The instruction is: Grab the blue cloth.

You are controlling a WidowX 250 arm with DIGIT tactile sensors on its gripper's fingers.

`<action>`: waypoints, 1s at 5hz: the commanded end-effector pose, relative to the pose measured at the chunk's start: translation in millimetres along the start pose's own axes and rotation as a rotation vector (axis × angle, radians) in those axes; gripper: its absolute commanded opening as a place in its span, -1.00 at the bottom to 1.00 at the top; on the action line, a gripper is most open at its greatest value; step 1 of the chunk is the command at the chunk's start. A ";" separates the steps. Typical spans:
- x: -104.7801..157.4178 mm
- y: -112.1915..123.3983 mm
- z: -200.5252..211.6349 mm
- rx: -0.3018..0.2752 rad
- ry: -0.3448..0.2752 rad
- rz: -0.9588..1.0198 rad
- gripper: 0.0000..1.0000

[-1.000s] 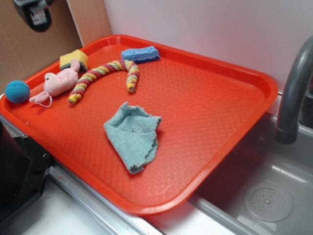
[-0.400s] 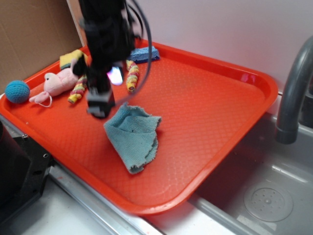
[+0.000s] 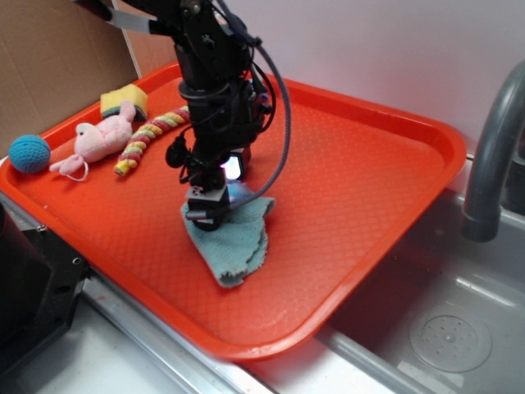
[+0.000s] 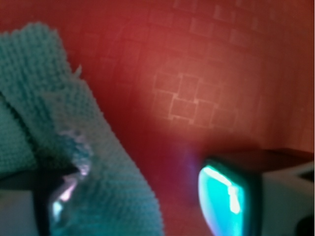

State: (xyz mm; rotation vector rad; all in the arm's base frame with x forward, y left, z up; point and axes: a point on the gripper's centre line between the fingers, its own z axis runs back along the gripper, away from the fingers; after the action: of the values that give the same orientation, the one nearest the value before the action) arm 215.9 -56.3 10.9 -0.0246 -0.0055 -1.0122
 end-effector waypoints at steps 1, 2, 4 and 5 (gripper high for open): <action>1.0 -12.7 -3.6 0.019 0.024 -0.005 -1.00; 2.2 -12.1 -5.4 0.043 0.027 0.007 -1.00; -17.8 -17.3 51.1 0.143 0.040 0.248 -1.00; -43.7 -35.9 99.2 0.176 -0.021 0.500 -1.00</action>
State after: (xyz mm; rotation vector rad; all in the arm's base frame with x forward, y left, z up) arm 166.8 -23.4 109.4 0.1163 -0.0868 -0.5138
